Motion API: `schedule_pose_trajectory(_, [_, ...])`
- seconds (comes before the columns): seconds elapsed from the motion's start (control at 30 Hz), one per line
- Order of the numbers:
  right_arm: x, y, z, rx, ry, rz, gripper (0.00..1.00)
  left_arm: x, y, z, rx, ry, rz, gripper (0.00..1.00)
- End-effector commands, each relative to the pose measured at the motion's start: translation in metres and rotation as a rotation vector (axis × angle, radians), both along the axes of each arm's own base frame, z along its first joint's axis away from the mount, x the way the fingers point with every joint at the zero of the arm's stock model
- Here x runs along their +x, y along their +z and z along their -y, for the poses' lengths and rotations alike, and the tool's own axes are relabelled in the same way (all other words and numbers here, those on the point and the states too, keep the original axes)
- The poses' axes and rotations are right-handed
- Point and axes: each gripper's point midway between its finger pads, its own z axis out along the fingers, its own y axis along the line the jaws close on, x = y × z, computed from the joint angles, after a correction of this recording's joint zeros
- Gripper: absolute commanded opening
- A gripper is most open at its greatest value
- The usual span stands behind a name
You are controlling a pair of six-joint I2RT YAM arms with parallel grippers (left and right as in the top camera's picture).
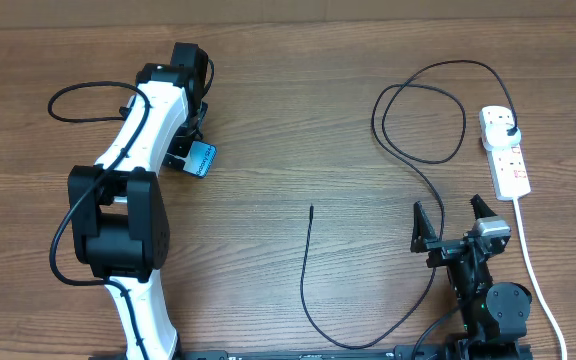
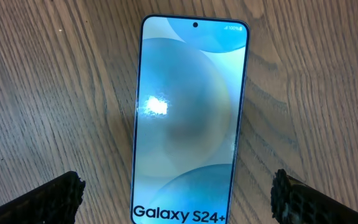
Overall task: Plug charger to phone and switch on socket
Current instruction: 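Lower the left gripper onto the phone, aligning with its long sides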
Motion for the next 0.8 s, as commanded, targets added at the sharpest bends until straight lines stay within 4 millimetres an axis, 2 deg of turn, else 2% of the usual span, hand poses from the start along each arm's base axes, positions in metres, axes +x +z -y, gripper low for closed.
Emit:
schedule_pose_trajectory(0.0, [0.000, -0.002, 0.002, -0.003, -0.009, 0.004, 1.00, 0.005, 0.003, -0.002, 0.022, -0.018, 0.007, 1.00])
schedule_pose_trajectory(0.17, [0.000, -0.002, 0.002, -0.003, -0.009, 0.004, 1.00, 0.006, 0.000, -0.006, 0.046, -0.016, 0.004, 1.00])
schedule_pose_trajectory(0.4, [0.000, -0.002, 0.002, -0.003, -0.009, 0.004, 1.00, 0.006, -0.028, -0.004, 0.044, -0.018, -0.044, 1.00])
schedule_pose_trajectory(0.77, [0.000, -0.002, 0.002, -0.003, -0.009, 0.003, 1.00, 0.014, -0.051, -0.002, 0.038, -0.018, -0.044, 1.00])
